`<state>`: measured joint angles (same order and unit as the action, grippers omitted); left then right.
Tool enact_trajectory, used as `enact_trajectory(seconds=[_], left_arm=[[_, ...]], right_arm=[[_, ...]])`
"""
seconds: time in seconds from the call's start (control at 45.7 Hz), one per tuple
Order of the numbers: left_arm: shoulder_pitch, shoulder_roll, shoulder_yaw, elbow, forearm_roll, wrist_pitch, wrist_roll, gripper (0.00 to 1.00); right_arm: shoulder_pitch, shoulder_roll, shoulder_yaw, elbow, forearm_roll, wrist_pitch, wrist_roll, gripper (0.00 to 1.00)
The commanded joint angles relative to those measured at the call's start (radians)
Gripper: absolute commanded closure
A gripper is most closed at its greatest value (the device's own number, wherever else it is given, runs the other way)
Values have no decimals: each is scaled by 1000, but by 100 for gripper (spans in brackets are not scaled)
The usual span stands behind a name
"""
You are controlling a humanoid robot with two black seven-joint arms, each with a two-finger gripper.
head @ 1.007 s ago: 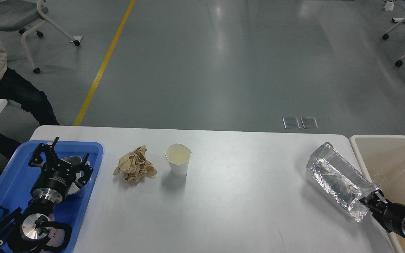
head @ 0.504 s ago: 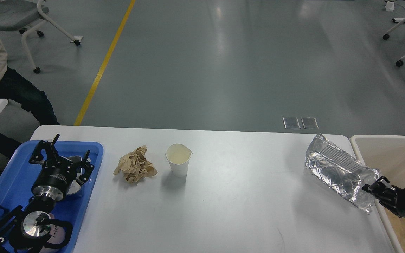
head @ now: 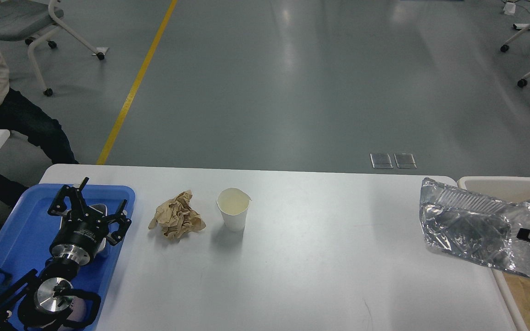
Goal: Tidy desktop
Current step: 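Lift the foil tray with the right gripper and tilt it up, then carry the foil tray with the right gripper to the table center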
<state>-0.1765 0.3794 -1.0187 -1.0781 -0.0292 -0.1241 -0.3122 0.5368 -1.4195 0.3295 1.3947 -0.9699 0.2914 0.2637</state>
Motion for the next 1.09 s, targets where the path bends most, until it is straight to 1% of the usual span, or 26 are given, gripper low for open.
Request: enact_trajectory(seconds=[0.0,0.109,0.153,0.285,0.416,0.504,0.591,0.701,0.788,0.854,0.942,1.073], left_arm=[[-1,4,11,0,-2,17,1,4],[0,7,14,-2,-2,9,1,4],[2,6,17,-9,-2,6,1,4],[-1,10,38,-17,-2,4,1,4],[-6,13,37,-19,-2,0,1,4],[-6,18,32,-19,-2,-6,-1,4],[-5,24,32,-17,-2,-19,-1,4],[-3,26,31,-19,-2,-28,-2,4],[-3,24,32,-28,-2,-29,-2,4],[-4,23,34,-29,-3,-28,-1,4],[-6,23,34,-31,-3,-29,1,4],[-6,24,35,-31,-3,-31,1,4]], right_arm=[[2,-105,6,52,-6,17,8,100],[17,-140,13,50,-7,54,42,100],[31,-151,13,52,-6,68,46,100],[49,-160,13,52,-7,77,45,100],[57,-128,20,50,-21,80,35,100],[58,-90,22,50,-62,84,35,100],[68,-52,23,55,-76,115,37,100],[88,34,17,50,-90,130,32,100],[100,92,17,46,-156,137,25,100],[117,143,13,32,-193,140,14,100],[134,195,13,0,-233,157,12,100],[190,275,6,-51,-240,175,-4,100]])
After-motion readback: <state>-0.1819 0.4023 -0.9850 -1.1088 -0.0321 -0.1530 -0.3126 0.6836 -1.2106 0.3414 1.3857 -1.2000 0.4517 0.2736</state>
